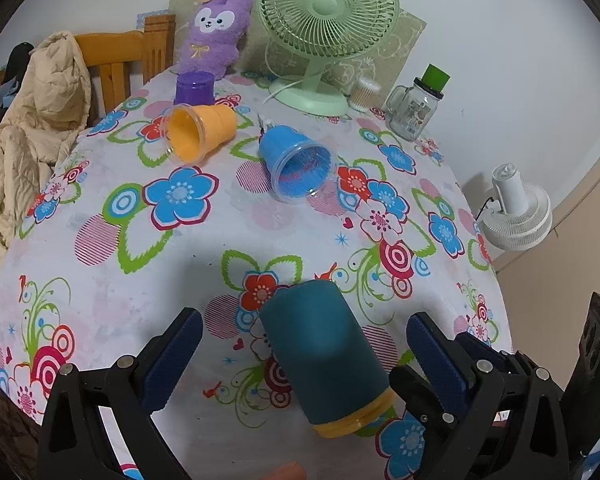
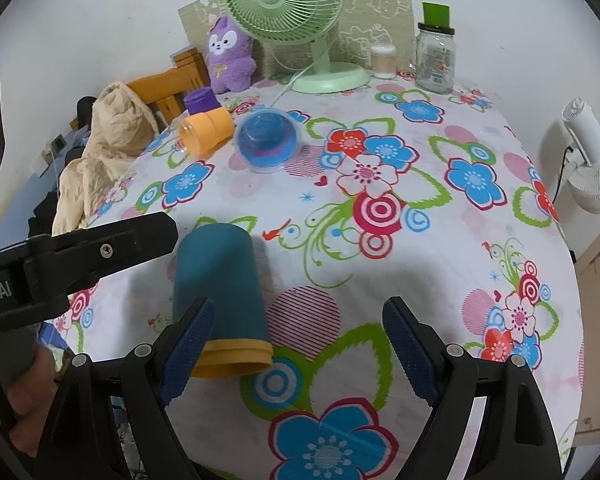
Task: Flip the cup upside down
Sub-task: 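Carry the teal cup toward the left gripper with the right gripper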
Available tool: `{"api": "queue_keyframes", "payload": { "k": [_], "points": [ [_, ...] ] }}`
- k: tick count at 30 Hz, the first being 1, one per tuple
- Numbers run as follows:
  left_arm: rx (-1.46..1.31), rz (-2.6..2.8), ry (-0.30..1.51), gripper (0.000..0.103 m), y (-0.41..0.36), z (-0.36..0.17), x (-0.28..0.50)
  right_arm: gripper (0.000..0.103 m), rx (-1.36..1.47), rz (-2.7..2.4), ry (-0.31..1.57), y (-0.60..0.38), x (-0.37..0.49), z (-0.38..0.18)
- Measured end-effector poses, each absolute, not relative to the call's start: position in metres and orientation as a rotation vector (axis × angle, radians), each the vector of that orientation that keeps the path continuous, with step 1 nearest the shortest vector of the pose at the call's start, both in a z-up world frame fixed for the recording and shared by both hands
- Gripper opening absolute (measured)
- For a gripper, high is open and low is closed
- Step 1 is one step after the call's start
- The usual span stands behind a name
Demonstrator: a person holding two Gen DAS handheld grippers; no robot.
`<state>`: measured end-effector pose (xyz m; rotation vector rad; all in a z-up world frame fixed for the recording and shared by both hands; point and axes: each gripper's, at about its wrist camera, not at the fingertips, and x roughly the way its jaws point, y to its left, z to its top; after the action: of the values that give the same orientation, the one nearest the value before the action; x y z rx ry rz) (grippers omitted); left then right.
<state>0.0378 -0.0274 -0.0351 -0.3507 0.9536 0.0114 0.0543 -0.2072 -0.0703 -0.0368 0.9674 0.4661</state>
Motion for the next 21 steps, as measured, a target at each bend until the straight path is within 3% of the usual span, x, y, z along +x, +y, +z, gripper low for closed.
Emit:
{"api": "queue_keyframes", "payload": {
  "k": [21],
  "points": [
    [-0.403,0.047,1.037,0.103,-0.038,-0.068,0.06,0.088,-0.012,0.455,0.991,-0.23,0.057,-0.08]
  ]
}}
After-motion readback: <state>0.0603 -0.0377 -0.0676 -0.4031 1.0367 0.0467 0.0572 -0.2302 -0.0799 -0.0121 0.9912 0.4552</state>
